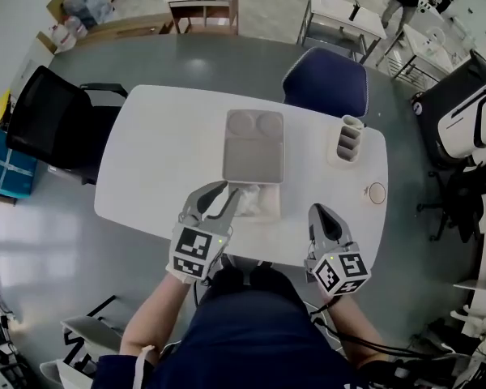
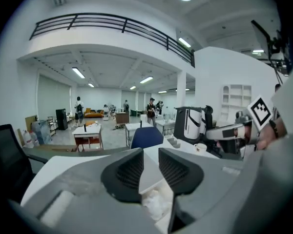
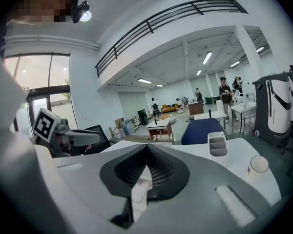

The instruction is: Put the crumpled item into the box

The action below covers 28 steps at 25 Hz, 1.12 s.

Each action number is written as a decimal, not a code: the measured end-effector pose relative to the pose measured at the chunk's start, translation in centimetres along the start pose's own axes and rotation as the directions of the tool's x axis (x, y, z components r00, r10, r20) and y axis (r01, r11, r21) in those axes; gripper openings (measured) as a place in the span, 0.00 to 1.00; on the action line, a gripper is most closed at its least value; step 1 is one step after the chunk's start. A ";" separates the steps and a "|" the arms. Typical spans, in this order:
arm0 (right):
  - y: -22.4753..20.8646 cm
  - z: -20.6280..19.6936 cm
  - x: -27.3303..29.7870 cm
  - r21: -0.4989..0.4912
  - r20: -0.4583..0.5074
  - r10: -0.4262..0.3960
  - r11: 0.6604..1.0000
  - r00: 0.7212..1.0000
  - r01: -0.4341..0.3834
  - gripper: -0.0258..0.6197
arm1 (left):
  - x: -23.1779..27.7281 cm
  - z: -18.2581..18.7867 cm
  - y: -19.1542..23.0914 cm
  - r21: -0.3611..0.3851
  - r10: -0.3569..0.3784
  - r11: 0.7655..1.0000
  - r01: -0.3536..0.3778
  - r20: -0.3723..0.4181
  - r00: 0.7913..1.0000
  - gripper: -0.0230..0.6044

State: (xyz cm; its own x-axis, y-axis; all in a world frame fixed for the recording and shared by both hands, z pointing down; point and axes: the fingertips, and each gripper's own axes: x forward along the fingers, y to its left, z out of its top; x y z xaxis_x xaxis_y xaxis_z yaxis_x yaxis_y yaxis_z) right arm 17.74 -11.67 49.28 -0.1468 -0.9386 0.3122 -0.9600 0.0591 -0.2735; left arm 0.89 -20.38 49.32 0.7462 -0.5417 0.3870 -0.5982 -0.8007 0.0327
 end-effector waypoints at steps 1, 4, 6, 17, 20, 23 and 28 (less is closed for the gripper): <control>0.2 1.0 0.3 -0.021 0.017 0.007 1.000 1.000 -0.007 0.04 | -0.8 1.3 0.1 0.007 0.006 1.000 -0.006 0.032 0.999 0.21; 0.5 4.0 1.3 -0.073 0.068 0.026 0.997 0.997 -0.021 0.04 | -2.6 4.9 0.5 -0.001 0.019 1.000 -0.019 0.109 0.994 0.21; 0.5 5.7 1.8 -0.106 0.096 0.036 0.994 0.995 -0.026 0.04 | -3.7 7.3 0.8 -0.031 0.028 0.999 -0.023 0.161 0.987 0.21; 3.0 16.5 2.0 -0.265 0.258 0.130 0.963 0.957 -0.059 0.04 | -9.0 14.8 2.5 -0.006 0.092 0.995 -0.096 0.352 0.931 0.21; 5.6 18.7 1.4 -0.251 0.315 0.178 0.963 0.932 -0.099 0.04 | -10.1 16.2 3.5 -0.028 0.141 0.989 -0.142 0.414 0.899 0.20; 8.3 19.9 0.7 -0.297 0.365 0.219 0.949 0.905 -0.110 0.04 | -10.7 16.8 4.6 -0.086 0.192 0.981 -0.171 0.456 0.869 0.13; 10.1 19.6 0.4 -0.265 0.401 0.233 0.955 0.886 -0.132 0.04 | -9.5 15.8 4.4 -0.125 0.172 0.984 -0.128 0.457 0.873 0.04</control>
State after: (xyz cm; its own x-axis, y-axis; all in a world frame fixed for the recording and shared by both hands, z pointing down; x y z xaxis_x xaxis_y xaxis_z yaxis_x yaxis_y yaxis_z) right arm 12.65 -18.12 28.85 -0.2585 -0.9540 -0.1518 -0.9609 0.2701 -0.0615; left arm -4.19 -22.78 31.22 0.6818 -0.7274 -0.0774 -0.7209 -0.6861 0.0979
